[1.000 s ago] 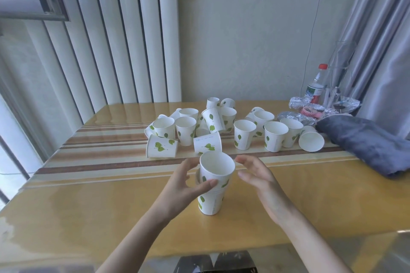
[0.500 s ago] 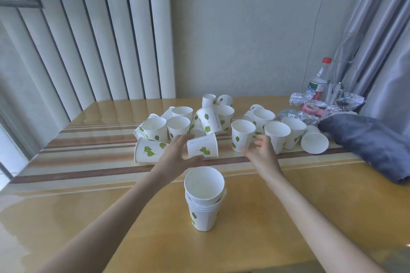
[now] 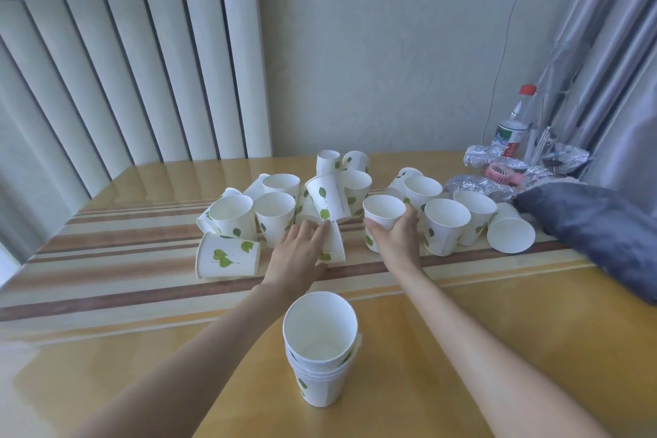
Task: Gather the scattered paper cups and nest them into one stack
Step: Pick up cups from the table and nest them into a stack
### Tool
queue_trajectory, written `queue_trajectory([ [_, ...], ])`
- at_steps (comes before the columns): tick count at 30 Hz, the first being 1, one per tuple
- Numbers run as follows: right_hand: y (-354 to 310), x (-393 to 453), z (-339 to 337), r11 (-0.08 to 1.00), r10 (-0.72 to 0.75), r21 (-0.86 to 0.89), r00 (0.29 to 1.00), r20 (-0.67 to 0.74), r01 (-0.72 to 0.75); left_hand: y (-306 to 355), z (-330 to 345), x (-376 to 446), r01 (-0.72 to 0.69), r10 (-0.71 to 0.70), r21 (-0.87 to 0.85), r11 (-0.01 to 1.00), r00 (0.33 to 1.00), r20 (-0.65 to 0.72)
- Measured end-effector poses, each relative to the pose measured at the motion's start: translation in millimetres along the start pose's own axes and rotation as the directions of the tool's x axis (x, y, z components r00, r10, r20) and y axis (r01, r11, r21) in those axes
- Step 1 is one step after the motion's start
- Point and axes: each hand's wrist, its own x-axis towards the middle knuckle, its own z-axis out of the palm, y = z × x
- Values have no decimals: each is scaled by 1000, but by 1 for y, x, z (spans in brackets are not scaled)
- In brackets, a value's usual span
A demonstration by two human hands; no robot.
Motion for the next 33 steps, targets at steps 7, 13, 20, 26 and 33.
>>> queue_trajectory([
  [7,-9,-27,-25,998,-66,20,997,37,66,-3,-56,-34,87,-180,-718,690,982,-54],
  [13,-24,-60,-58,991,-130,38,984,123,126,17,-124,-87,-1,-107,-949,315,994,-36],
  [20,-44,-89,-82,970,-225,126,966,127,210,31,-115,-122,-11,-26,-897,443,999,-25],
  [26,-61,-111,-88,953,-266,179,957,116,243,30,-94,-141,63,-14,-810,583,998,68],
  [33,-83,-133,-84,918,-354,254,919,173,306,35,-80,-155,56,-8,-738,672,998,69],
])
